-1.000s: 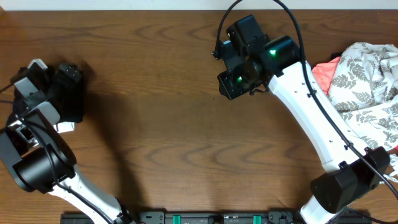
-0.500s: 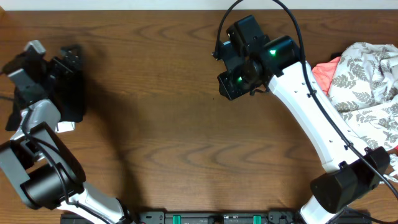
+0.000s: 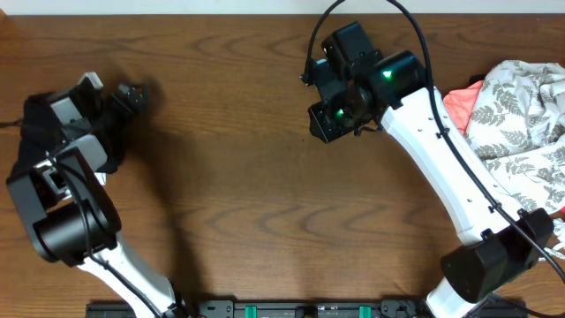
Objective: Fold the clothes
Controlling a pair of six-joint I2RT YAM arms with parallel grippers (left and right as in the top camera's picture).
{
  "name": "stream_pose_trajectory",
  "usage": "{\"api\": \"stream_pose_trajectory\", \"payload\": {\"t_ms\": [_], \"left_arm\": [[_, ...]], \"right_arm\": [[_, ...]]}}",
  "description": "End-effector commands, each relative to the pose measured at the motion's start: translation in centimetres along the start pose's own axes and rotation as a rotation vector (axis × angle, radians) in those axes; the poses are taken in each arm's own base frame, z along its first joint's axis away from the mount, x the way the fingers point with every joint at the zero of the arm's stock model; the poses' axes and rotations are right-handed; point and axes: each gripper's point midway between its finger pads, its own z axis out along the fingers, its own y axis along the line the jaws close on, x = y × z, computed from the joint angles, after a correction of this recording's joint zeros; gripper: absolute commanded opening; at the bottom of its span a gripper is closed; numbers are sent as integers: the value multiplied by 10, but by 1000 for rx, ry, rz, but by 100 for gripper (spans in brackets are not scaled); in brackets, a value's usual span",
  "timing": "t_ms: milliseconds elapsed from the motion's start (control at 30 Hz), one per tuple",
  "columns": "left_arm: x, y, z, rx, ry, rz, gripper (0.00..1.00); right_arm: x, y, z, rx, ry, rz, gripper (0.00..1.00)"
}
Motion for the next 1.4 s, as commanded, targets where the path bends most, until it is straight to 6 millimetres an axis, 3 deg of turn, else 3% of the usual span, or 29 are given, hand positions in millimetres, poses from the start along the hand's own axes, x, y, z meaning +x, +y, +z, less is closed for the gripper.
{"api": "stream_pose_trajectory", "payload": {"t_ms": [0,167,267,533,667,767,900,1033,1100,1200,1267,1300,1367], "left_arm": [[4,25,2,-63,0,11,98],[25,43,11,-88,56,-23,98],[32,36,13,-36,88,-32,98],[0,-45,-11,297,51,4,98],[-22,-87,-40,354,3,70,98],[-34,-107,-60,327,-33,94,98],[-26,-127,-79,222,-33,180,98],[6,-135,-88,32,28,333,98],[21,-140,-91,-47,53,400,98],[46,-156,-92,-129,83,475,98],[65,-168,-90,-142,117,524,98],[76,-173,-88,-146,136,545,98],[98,-183,-85,-165,176,610,98]], "right_arm": [[1,0,0,-7,5,-3,31],[1,0,0,-7,5,-4,31],[1,0,0,-7,6,-3,31],[1,0,0,-6,5,-4,31],[-2,-2,0,-2,-8,-5,30],[-6,-3,0,-2,-26,-6,30],[-15,-13,-2,22,-61,34,29],[-20,-62,-11,160,-108,241,31],[-21,-80,-16,179,-125,285,39],[-20,-115,-26,214,-151,358,61],[-19,-136,-33,238,-170,403,92],[-19,-144,-35,244,-179,419,99],[-17,-165,-43,263,-202,459,99]]}}
